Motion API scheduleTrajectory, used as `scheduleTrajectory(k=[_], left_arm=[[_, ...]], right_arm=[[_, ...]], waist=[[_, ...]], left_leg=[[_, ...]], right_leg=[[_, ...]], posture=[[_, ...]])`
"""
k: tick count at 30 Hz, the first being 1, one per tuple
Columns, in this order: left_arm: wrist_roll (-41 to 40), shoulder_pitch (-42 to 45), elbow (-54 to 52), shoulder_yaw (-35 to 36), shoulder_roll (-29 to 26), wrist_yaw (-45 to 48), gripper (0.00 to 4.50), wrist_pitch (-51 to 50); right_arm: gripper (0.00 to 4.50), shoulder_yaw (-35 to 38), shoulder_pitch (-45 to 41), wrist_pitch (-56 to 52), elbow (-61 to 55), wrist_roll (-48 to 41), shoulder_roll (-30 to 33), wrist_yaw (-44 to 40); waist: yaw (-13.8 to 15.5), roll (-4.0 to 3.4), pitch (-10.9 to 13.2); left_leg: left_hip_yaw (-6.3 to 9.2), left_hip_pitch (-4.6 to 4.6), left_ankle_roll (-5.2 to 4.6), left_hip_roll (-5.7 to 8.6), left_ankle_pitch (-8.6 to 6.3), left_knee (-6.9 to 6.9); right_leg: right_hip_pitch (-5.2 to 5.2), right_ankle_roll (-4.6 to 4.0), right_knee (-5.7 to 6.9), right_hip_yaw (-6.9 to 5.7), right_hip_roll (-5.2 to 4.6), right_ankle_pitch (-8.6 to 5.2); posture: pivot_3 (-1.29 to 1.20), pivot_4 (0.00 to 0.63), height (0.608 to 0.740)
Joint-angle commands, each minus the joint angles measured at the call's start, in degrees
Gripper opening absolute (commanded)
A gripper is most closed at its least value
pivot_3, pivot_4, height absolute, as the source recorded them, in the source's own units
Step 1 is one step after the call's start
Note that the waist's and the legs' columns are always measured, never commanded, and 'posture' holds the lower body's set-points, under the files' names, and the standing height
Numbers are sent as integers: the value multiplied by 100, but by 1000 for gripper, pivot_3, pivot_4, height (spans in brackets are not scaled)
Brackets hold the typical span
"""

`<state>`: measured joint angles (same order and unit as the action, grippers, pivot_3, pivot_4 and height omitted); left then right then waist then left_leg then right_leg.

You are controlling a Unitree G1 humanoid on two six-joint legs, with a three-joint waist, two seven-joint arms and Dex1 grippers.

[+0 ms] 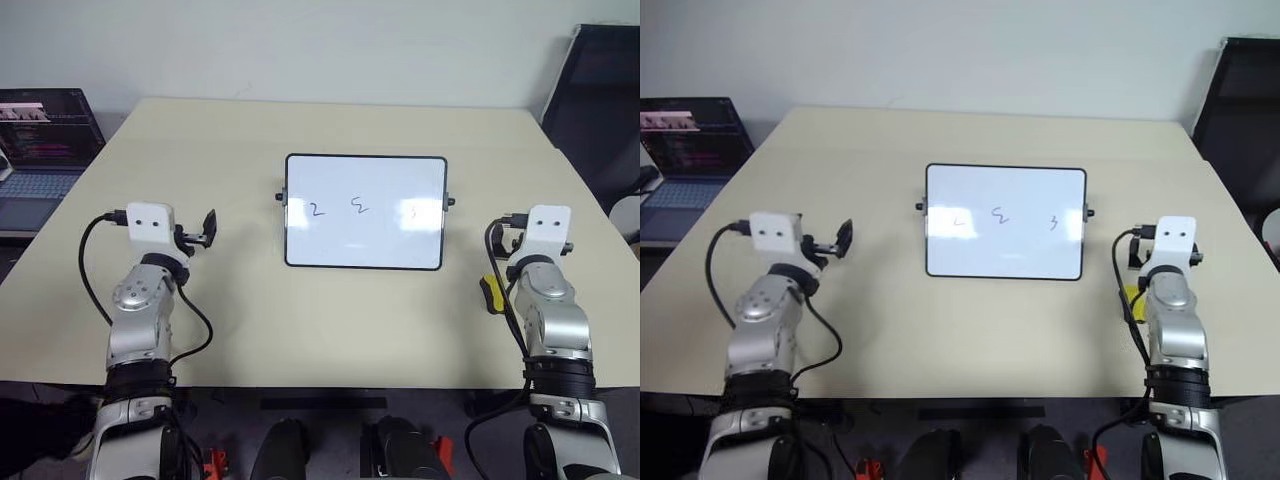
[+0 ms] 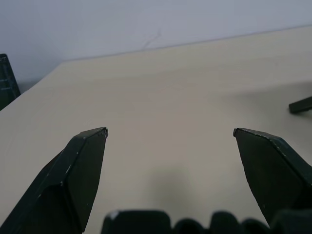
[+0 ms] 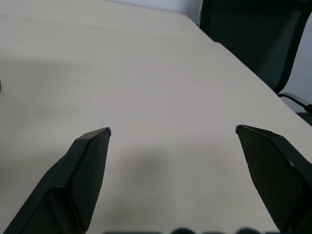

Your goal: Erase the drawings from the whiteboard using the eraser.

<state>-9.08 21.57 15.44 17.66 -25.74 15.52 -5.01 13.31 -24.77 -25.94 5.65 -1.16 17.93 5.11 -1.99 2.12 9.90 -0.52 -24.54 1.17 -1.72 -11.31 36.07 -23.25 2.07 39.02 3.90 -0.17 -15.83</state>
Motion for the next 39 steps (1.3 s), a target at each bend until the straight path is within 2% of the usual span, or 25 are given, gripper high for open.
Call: scheduleTrajectory(k=[1, 15, 19, 24, 29, 32, 39], left_arm=[[-81, -32, -440, 137, -125, -68, 4500, -80], [-362, 165, -403, 231, 98, -210, 4500, -111], [-279, 247, -204, 47, 245, -296, 4500, 24], [-417, 497, -706, -380, 476, -138, 4500, -563], [-1155, 807, -1572, -1161, 588, 1103, 4500, -1503], [-1564, 958, -2026, -1743, 642, 1955, 4500, -1889], [-1710, 921, -2218, -2783, 594, 3415, 4500, -1970]], right_arm=[[4472, -23, -153, 106, -70, 36, 70, -77], [4472, 179, 44, -96, -335, 24, 298, -138], [4472, 364, 49, 69, -167, 8, 568, -179], [4472, 571, 202, -133, -482, -100, 925, -458], [4472, 849, 512, -1159, -1387, -624, 1228, -1076], [4472, 1052, 765, -2284, -2169, -1052, 1281, -1310], [4472, 1454, 768, -4390, -3051, -1817, 1199, -1566]], waist=[[6, 0, 0], [12, 0, 0], [16, 0, 0], [15, 1, 0], [30, 1, 0], [23, 0, 0], [-46, -5, -1]], left_leg=[[1, 0, 0, 0, 0, 1], [-1, 0, 0, 2, 0, 2], [-3, 0, 0, 4, 0, 1], [-1, 0, 0, 7, 0, 3], [1, -9, 0, 8, 0, 3], [2, -8, 0, 8, 0, 2], [4, 17, 0, 14, 0, 2]], right_leg=[[0, 0, 0, -2, 0, 0], [2, 0, -2, 0, 0, 0], [2, 1, -3, 2, -2, 0], [3, 1, -2, 0, 2, 0], [2, 2, -6, -2, 0, -1], [2, 2, -6, -3, 3, -1], [10, 13, -1, 15, 22, -9]], posture=[[0, 150, 740], [0, 150, 740], [0, 150, 740], [0, 150, 740], [0, 150, 740], [0, 150, 740], [0, 150, 740]])
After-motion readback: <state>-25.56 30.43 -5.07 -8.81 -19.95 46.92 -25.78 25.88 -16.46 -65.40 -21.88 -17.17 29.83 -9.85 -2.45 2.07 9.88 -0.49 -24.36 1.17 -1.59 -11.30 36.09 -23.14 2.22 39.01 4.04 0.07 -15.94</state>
